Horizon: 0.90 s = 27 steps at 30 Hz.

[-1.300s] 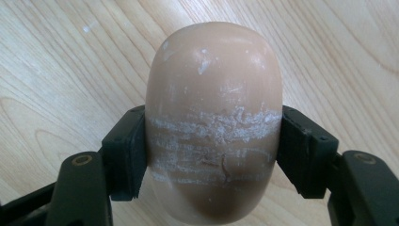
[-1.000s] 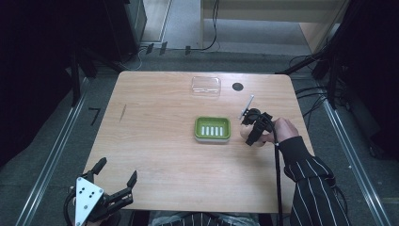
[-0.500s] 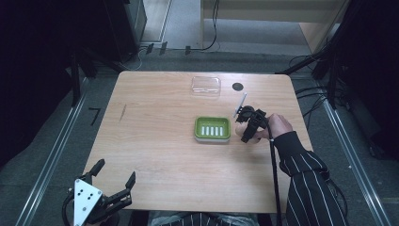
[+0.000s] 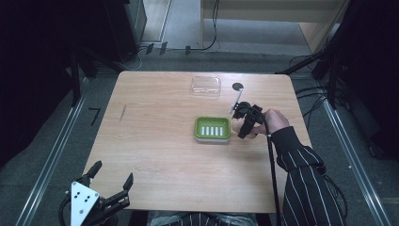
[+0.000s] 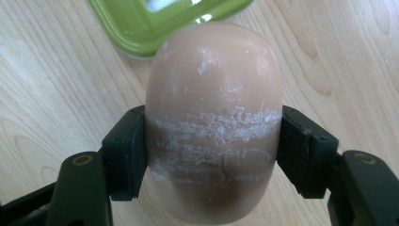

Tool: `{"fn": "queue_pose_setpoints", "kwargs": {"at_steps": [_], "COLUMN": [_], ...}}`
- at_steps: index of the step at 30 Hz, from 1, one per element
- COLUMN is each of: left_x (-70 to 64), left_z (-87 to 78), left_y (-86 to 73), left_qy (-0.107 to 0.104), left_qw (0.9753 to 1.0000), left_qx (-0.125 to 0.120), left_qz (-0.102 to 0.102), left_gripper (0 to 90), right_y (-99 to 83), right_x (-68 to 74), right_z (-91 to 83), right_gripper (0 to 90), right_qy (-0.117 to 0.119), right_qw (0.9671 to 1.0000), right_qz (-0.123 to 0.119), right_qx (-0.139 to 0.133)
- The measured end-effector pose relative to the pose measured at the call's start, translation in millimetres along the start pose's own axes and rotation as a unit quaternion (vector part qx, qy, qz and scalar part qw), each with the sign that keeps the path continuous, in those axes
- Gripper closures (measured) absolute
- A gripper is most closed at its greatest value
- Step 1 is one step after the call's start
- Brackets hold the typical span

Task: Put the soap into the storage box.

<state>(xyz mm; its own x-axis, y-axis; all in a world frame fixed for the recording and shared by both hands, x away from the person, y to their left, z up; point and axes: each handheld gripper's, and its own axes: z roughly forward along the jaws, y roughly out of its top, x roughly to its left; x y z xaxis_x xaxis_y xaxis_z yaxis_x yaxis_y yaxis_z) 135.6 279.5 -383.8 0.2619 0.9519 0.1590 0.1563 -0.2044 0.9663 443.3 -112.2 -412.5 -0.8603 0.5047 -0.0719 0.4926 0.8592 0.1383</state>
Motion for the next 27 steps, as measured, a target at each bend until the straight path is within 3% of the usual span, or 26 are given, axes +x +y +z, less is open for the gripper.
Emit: {"fn": "queue_pose_setpoints", "kwargs": {"at_steps": [27], "left_x": [2.3], "left_z": [-10.9], "left_y": [-2.7], "left_qy": [0.017], "left_qw": [0.9998], "left_qx": [0.002], "left_qz": [-0.003], "left_gripper": [9.6], "right_y": [34.8], "right_x": [3.3], "right_z": [-12.3], "right_gripper": [34.2], "right_qy": [-0.005], "right_qw": [0.9989], "right_qz": [-0.043], "right_qx": [-0.016]}}
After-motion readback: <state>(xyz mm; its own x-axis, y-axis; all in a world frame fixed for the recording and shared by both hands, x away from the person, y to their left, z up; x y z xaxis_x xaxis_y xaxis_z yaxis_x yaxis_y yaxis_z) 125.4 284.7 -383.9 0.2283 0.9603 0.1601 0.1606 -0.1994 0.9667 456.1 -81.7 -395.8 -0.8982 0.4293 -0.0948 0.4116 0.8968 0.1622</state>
